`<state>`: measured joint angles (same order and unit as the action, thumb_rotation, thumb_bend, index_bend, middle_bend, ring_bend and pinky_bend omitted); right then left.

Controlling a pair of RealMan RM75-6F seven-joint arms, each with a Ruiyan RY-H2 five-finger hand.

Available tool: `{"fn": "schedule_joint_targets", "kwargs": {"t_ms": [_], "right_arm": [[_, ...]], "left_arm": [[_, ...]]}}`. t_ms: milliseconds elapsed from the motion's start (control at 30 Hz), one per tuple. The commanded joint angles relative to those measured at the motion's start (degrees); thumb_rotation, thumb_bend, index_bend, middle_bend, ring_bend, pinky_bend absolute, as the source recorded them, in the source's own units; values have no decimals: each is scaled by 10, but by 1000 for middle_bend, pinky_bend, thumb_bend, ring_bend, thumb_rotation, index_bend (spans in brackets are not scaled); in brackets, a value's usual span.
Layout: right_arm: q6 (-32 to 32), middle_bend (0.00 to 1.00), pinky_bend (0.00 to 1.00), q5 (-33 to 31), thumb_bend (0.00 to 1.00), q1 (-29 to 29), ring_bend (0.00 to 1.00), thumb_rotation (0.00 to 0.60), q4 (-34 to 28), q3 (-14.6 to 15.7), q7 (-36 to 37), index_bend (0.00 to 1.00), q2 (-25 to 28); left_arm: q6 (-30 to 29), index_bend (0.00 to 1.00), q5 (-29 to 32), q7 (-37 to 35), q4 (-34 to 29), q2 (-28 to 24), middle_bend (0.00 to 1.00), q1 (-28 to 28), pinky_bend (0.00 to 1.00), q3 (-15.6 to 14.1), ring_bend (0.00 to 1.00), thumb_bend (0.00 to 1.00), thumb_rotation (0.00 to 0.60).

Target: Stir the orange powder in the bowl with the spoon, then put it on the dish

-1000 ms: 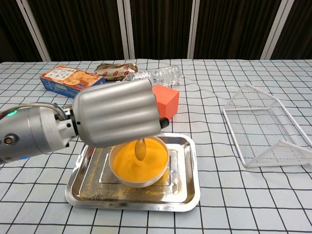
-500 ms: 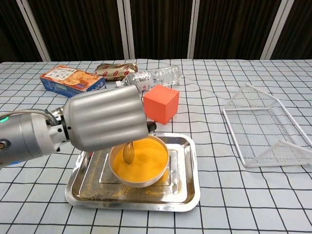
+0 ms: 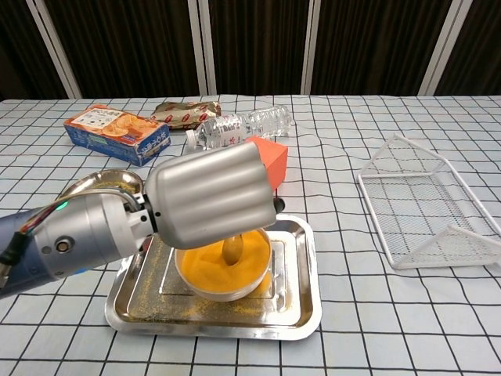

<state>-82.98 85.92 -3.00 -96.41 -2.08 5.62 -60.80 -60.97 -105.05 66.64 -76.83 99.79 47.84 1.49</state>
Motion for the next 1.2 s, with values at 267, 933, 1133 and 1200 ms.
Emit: {"fn": "schedule_joint_targets", "kwargs": {"t_ms": [267,933,1133,1200], "right_arm": [[1,0,0,-1,360,0,0,600,-1,0,2,0,1],[2,0,0,-3,360,0,0,600,-3,0,2,0,1],[4,0,0,-3,360,-1,0,600,-3,0,5,0,2],[5,0,0,-4,360,-1,0,600,-3,0,5,0,2]], "left_arm": [[-5,780,3,3,-8,2,1000,2,965,20,945,707,600],[9,780,-14,-22,-20,-36,1000,10,966,19,945,706,600],[17,780,-7,-18,5,-14,1000,14,966,26,945,707,600],[16,780,-4,-18,12,-6,1000,14,966,30,945,707,600]]}}
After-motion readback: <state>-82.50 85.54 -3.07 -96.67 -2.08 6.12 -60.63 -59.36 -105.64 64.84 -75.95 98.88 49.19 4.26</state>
